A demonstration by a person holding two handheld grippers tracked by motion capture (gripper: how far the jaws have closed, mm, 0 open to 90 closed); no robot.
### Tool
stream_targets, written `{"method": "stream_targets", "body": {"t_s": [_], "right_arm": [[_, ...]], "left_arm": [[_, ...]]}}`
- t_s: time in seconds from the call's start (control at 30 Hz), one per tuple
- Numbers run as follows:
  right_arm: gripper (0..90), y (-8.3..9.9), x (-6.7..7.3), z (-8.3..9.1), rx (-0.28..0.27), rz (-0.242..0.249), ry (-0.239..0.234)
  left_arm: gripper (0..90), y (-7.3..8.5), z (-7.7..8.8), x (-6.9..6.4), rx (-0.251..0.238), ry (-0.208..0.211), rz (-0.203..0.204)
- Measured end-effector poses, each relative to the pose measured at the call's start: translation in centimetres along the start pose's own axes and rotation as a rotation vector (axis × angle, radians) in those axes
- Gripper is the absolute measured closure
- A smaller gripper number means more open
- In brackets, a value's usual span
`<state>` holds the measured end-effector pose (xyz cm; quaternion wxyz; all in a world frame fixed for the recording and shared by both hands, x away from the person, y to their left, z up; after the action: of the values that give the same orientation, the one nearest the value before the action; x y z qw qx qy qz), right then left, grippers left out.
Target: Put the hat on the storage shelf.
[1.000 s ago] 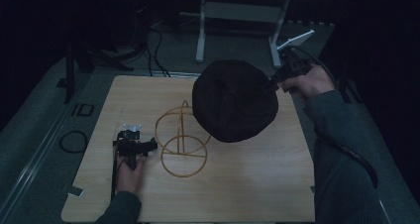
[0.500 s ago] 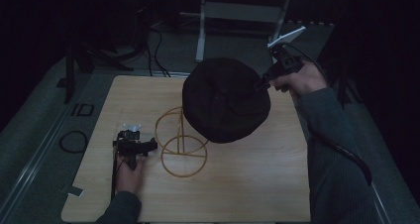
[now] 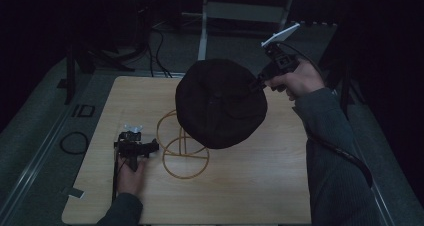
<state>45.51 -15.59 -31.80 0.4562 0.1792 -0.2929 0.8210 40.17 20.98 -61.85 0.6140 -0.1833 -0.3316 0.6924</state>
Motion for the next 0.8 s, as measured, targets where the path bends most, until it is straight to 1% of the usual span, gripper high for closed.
{"method": "stream_targets", "body": {"t_s": [0.13, 0.4, 0.5, 0.8], "right_arm": [[77.6, -0.3, 0.6, -0.4, 0.007, 0.008, -0.012], [77.5, -0.7, 1.4, -1.0, 0.019, 0.027, -0.013], [77.5, -0.8, 1.8, -1.0, 0.022, 0.026, -0.013], [77.5, -1.2, 3.1, -1.8, 0.037, 0.055, -0.015]], "left_arm": [[1.2, 0.0, 0.0, 0.0, 0.0, 0.0, 0.0], [1.2, 0.0, 0.0, 0.0, -0.002, 0.0, 0.004], [1.2, 0.0, 0.0, 0.0, -0.001, 0.0, 0.003], [1.2, 0.0, 0.0, 0.0, -0.001, 0.0, 0.002]]}}
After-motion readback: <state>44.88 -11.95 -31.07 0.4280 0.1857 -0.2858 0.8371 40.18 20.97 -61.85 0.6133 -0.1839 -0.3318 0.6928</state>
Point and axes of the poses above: each handheld gripper's, and its own axes: z roughly backward along the jaws, y roughly out of its underside, x roughly to its left, the point moved 7 cm from there along -z, roughly forward along the jaws, and after that the axes turned 13 degrees about -y, right-handed, at the moved point
